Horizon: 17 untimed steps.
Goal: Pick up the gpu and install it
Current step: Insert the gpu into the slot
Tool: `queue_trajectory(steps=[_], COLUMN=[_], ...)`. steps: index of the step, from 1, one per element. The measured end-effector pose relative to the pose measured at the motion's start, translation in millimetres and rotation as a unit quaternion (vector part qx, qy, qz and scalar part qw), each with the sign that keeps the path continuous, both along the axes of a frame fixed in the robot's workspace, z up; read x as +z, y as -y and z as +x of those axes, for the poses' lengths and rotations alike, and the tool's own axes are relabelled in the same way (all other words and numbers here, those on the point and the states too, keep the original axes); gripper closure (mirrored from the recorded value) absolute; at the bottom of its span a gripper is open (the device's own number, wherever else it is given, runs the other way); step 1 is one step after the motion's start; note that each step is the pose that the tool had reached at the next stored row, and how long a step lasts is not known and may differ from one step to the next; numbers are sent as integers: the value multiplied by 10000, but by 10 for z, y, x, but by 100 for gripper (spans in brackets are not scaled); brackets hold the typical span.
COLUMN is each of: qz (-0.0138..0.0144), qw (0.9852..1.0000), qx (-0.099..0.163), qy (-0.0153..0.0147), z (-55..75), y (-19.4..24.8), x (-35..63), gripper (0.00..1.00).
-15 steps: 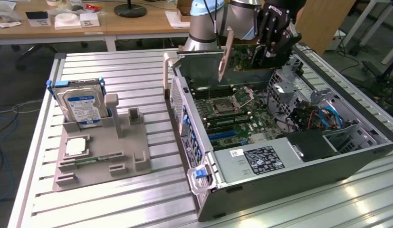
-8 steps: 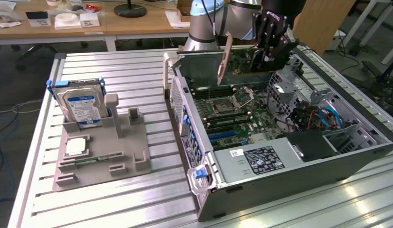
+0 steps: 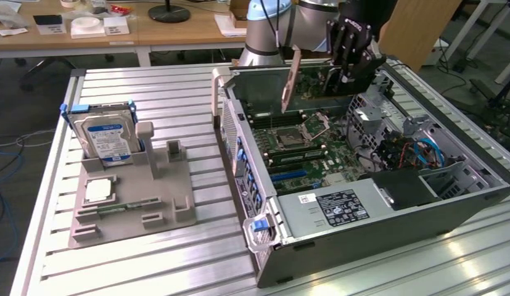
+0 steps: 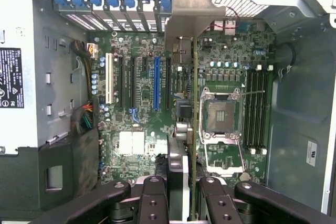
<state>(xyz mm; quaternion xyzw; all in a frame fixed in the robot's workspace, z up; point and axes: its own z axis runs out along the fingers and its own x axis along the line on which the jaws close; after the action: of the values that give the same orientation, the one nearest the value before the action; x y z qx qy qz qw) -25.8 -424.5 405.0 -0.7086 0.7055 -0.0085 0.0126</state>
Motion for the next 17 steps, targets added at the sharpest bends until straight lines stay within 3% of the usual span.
queue_trajectory(steps=[17], qz=[1], qw=[10000], qx=[0], qy=[0], z=[0], y=[0], x=[-127], gripper=[72])
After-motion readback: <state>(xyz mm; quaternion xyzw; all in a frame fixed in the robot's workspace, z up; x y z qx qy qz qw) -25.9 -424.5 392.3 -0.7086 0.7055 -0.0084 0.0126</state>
